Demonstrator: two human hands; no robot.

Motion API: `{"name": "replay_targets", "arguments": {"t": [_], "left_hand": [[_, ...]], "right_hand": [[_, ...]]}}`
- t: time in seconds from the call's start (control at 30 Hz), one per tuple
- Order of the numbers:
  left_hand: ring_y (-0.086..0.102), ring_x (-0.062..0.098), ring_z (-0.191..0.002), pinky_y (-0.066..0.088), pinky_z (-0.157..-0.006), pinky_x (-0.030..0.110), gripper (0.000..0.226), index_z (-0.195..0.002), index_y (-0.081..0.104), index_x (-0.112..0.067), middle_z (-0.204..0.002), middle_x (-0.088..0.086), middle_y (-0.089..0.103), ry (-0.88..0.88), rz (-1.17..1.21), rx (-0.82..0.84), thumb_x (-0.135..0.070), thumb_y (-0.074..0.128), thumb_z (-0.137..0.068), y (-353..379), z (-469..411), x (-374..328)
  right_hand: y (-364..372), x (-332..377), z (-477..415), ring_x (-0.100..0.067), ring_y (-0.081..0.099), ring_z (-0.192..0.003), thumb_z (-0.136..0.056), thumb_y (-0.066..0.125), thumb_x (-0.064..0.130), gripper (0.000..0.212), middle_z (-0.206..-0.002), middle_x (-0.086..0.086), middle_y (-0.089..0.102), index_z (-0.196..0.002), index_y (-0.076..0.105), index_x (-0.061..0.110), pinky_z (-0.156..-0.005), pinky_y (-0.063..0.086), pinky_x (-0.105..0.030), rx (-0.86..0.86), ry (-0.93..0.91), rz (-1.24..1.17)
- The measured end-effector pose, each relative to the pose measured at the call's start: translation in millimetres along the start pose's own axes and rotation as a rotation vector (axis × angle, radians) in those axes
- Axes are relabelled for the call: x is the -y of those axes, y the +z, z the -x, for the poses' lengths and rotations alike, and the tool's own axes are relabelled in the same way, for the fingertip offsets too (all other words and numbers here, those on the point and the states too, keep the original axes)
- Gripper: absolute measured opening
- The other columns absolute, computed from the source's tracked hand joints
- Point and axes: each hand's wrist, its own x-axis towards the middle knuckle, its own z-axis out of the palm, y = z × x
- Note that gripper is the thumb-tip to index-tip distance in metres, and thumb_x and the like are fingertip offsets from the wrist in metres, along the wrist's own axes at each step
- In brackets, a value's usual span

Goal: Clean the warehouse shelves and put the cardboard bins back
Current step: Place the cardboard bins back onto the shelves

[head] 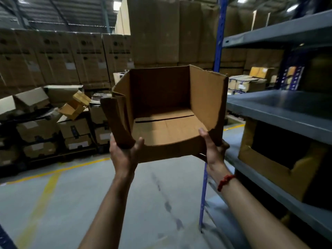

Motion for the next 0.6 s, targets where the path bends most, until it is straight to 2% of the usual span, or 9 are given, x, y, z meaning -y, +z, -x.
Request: {"name": "replay_targets", "arguments": {"t": [0.07, 0.17, 0.3, 0.37, 0.43, 0.5, 0.6], "left_hand": [[0.06, 0.0, -0.089, 0.053, -0.072, 0.024, 0.07, -0.135, 0.046, -0.011, -0.098, -0.012, 0.059, 0.019, 0.029, -0.003, -0.02, 0.083, -0.077, 3, -9, -13], [0.06, -0.003, -0.086, 0.054, -0.075, 0.026, 0.077, -0.138, 0.048, -0.01, -0.094, -0.016, 0.06, 0.045, 0.055, -0.006, -0.023, 0.087, -0.073, 6, -22, -33], [0.066, 0.015, -0.091, 0.058, -0.075, 0.033, 0.086, -0.133, 0.052, -0.014, -0.102, 0.0, 0.067, 0.033, 0.115, 0.046, -0.041, 0.091, -0.061, 10, -34, -61], [0.066, 0.018, -0.095, 0.059, -0.074, 0.032, 0.077, -0.131, 0.055, -0.015, -0.106, 0.003, 0.068, 0.032, 0.124, 0.081, -0.038, 0.088, -0.066, 14, -34, -71], [0.068, 0.017, -0.097, 0.058, -0.076, 0.03, 0.074, -0.13, 0.056, -0.019, -0.106, -0.001, 0.07, 0.019, 0.132, 0.115, -0.038, 0.087, -0.065, 19, -27, -78], [0.07, 0.016, -0.098, 0.059, -0.079, 0.033, 0.078, -0.129, 0.058, -0.022, -0.105, -0.004, 0.071, -0.002, 0.159, 0.144, -0.044, 0.086, -0.06, 24, -17, -84], [0.068, 0.017, -0.097, 0.057, -0.072, 0.028, 0.062, -0.127, 0.06, -0.02, -0.101, -0.005, 0.07, -0.032, 0.155, 0.177, -0.029, 0.087, -0.071, 33, 0, -97]], "right_hand": [[6, 17, 5, -0.028, 0.067, -0.104, -0.041, 0.096, 0.057, 0.111, -0.119, -0.013, 0.064, -0.132, 0.05, 0.015, -0.067, 0.061, -0.05, -0.028, -0.031, -0.01], [14, 39, 13, -0.024, 0.064, -0.108, -0.035, 0.092, 0.066, 0.119, -0.121, -0.005, 0.063, -0.136, 0.046, 0.024, -0.072, 0.062, -0.044, -0.049, -0.072, 0.011], [16, 61, 22, -0.022, 0.066, -0.108, -0.046, 0.09, 0.065, 0.108, -0.12, -0.001, 0.067, -0.137, 0.048, 0.027, -0.069, 0.061, -0.035, -0.095, -0.121, 0.016], [13, 72, 31, -0.022, 0.061, -0.114, -0.041, 0.088, 0.073, 0.123, -0.129, 0.0, 0.062, -0.145, 0.038, 0.029, -0.088, 0.057, -0.043, -0.135, -0.123, 0.049], [4, 82, 39, -0.025, 0.05, -0.129, -0.04, 0.084, 0.078, 0.135, -0.148, -0.005, 0.046, -0.152, 0.027, 0.03, -0.108, 0.043, -0.051, -0.174, -0.12, 0.09], [-10, 91, 48, -0.029, 0.034, -0.142, -0.045, 0.082, 0.078, 0.141, -0.16, -0.005, 0.026, -0.157, 0.011, 0.03, -0.115, 0.032, -0.055, -0.185, -0.09, 0.103], [-33, 104, 57, -0.032, 0.031, -0.144, -0.043, 0.08, 0.081, 0.147, -0.162, -0.006, 0.021, -0.158, 0.001, 0.032, -0.115, 0.029, -0.059, -0.203, -0.078, 0.103]]}}
